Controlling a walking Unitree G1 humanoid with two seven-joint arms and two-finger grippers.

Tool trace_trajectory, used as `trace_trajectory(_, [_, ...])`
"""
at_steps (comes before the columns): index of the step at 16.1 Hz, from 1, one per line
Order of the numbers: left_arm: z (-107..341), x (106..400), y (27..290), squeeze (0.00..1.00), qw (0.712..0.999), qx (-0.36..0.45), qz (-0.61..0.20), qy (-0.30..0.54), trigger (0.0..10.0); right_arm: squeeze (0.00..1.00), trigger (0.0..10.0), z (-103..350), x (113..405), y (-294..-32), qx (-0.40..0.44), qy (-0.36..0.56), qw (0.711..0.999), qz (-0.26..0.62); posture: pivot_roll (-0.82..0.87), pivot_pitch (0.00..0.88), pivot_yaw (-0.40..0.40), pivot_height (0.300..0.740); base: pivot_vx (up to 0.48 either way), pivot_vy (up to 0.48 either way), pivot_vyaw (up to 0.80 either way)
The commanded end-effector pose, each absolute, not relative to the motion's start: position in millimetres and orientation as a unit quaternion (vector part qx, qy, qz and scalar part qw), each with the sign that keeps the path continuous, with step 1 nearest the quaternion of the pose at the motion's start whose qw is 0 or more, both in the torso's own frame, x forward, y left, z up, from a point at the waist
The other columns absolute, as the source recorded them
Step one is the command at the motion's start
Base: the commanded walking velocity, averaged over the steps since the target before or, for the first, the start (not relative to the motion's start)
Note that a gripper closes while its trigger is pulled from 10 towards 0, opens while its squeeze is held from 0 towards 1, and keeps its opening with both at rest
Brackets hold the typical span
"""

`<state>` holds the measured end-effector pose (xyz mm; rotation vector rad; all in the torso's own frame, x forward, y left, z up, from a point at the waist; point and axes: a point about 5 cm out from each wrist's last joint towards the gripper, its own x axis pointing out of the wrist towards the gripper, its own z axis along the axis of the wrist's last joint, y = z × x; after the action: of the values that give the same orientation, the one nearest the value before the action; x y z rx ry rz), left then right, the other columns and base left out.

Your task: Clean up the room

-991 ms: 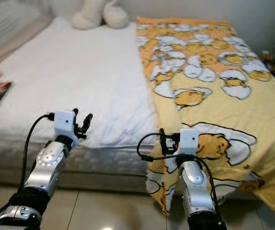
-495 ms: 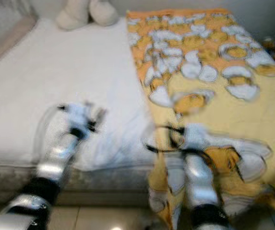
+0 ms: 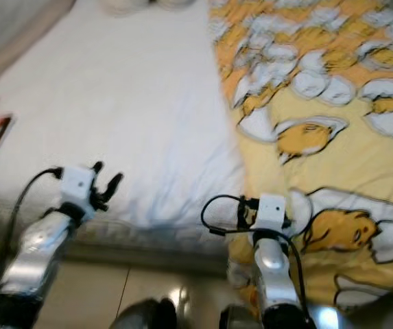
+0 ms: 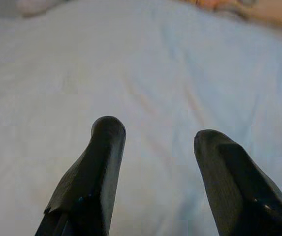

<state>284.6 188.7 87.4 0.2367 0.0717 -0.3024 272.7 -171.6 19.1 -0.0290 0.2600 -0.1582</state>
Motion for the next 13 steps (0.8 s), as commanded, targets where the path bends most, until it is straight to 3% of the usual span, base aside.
trace_trajectory(1, [96.6,282.8,194.0,0.0,0.979,0.128,-0.155,0.03,10.0,0.01,10.0,8.4,266.6,-162.8,-0.023,0.152,0.985,-0.073,0.11,0.294,0.168,0.74,0.0,0.0,0.0])
trace_trajectory(5, [108.0,272.7,213.4,0.0,0.975,0.155,-0.152,0.049,10.0,0.01,10.0,3.8,267.0,-147.3,-0.027,0.161,0.984,-0.074,0.15,0.316,0.214,0.74,0.0,0.0,0.0])
trace_trajectory(10, [109.4,267.8,201.8,0.0,0.972,0.153,-0.17,0.062,10.0,0.0,10.0,5.5,272.5,-146.4,-0.013,0.157,0.984,-0.083,0.13,0.317,0.219,0.74,0.0,0.0,0.0])
trace_trajectory(13, [108.8,263.2,204.3,0.0,0.971,0.157,-0.167,0.066,10.0,0.02,10.0,11.1,271.1,-107.6,0.043,0.145,0.989,-0.002,0.14,0.312,0.204,0.74,0.0,0.0,0.0])
